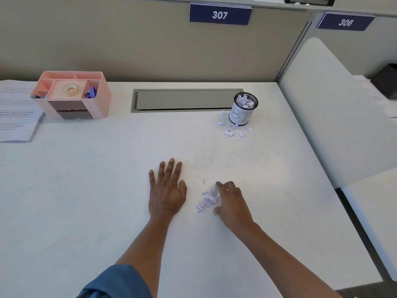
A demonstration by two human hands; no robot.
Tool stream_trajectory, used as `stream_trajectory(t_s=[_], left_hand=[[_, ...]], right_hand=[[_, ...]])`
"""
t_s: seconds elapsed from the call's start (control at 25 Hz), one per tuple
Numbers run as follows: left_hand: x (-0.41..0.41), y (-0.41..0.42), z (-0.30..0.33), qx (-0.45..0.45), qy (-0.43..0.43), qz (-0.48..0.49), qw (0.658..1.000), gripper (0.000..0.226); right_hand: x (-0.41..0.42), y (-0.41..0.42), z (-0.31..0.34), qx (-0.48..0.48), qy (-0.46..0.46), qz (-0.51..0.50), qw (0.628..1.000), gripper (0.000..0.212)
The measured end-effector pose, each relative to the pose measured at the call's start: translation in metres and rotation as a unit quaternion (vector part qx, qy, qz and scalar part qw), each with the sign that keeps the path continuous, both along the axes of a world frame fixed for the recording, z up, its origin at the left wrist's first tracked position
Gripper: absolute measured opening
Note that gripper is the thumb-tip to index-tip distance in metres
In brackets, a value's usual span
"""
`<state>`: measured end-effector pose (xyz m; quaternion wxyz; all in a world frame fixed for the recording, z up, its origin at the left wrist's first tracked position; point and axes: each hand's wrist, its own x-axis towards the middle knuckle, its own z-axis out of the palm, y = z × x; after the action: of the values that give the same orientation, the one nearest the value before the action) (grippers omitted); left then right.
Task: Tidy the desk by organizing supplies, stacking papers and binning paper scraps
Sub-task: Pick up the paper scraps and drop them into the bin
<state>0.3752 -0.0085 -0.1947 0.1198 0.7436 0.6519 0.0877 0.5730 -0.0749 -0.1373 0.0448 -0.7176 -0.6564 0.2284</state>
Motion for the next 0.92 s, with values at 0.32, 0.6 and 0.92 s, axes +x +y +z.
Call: stream_trajectory(t_s=[0.32, 0.6, 0.92], left_hand=[[0.000, 0.000, 0.000, 0.000, -0.002, -0.002, 1.000, 0.064], [-0.001, -0.001, 0.000, 0.001, -0.006, -0.001, 1.000, 0.064], [-0.001, -0.001, 0.000, 0.004, -0.004, -0.001, 1.000, 0.065]], right_hand=[[-0.039, 0.020, -0.002, 0.049, 0.078, -0.101, 0.991, 0.025], [-0.043, 0.027, -0.003, -0.013, -0.001, 0.073, 0.997, 0.056], [-0.041, 0.002, -0.019, 0.102, -0.055, 0.105, 0.988, 0.034]])
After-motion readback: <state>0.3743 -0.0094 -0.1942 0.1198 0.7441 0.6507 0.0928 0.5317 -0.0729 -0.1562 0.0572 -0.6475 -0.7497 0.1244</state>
